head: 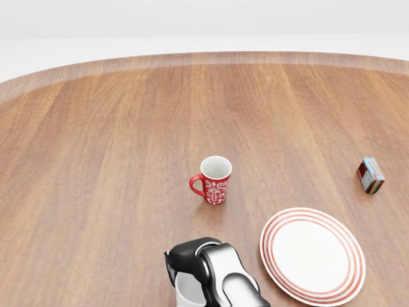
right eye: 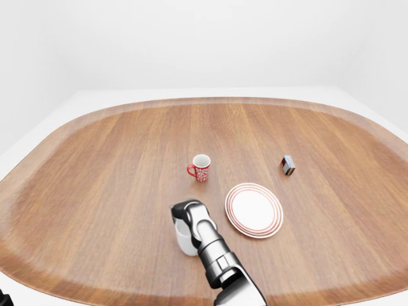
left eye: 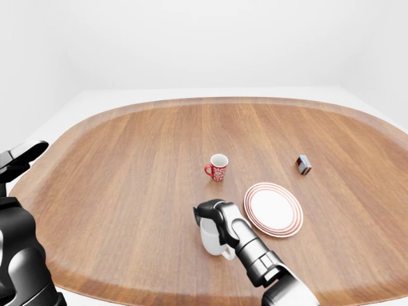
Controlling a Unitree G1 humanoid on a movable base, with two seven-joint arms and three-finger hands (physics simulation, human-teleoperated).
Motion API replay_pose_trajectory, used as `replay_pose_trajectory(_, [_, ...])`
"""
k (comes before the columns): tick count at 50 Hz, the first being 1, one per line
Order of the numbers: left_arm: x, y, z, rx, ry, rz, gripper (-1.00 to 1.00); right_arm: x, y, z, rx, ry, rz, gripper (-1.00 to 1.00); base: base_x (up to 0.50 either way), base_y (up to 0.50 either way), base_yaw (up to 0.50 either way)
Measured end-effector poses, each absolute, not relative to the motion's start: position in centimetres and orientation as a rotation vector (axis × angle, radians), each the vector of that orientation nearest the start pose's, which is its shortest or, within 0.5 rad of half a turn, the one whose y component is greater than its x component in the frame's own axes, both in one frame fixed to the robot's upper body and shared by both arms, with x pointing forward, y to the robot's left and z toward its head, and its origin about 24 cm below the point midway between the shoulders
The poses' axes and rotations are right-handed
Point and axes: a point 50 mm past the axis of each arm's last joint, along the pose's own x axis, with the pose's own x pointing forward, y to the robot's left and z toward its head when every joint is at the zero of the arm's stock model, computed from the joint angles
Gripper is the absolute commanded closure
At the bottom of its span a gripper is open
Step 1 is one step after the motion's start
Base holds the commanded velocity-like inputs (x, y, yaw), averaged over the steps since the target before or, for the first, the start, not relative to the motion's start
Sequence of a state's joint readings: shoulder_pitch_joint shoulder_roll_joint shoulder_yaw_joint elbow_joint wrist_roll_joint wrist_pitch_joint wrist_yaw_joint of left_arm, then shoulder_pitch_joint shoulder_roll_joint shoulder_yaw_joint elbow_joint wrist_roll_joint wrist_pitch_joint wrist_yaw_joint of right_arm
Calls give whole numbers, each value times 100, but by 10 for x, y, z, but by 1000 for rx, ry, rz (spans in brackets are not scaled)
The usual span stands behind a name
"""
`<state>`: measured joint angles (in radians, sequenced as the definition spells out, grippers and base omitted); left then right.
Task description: Put the white mug on the plate.
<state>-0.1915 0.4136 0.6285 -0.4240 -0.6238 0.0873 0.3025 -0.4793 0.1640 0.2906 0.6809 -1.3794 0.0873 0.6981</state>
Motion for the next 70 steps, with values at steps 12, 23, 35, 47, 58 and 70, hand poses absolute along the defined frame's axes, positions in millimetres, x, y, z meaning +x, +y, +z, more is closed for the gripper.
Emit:
replay_pose_trajectory(12, [208, 315, 229, -242, -730, 560, -100, 307, -44, 28, -1484, 341, 822, 100, 0, 0, 0])
replay_pose_trajectory(23, [207, 315, 230, -241, -733, 559, -100, 327, -94, 78, -1588, 282, 524, 100, 0, 0, 0])
replay_pose_trajectory(35, [207, 315, 230, -242, -735, 561, -100, 349, -155, 119, -1732, 358, 267, 100, 0, 0, 0])
replay_pose_trajectory(47, [208, 315, 230, -241, -733, 561, -100, 366, -200, 118, -1683, 515, 262, 100, 0, 0, 0])
replay_pose_trajectory(58, [208, 315, 229, -239, -729, 561, -100, 384, -224, 106, -1548, 577, 280, 100, 0, 0, 0])
replay_pose_trajectory(70, [209, 315, 229, -238, -728, 559, -100, 392, -233, 98, -1442, 590, 247, 100, 0, 0, 0])
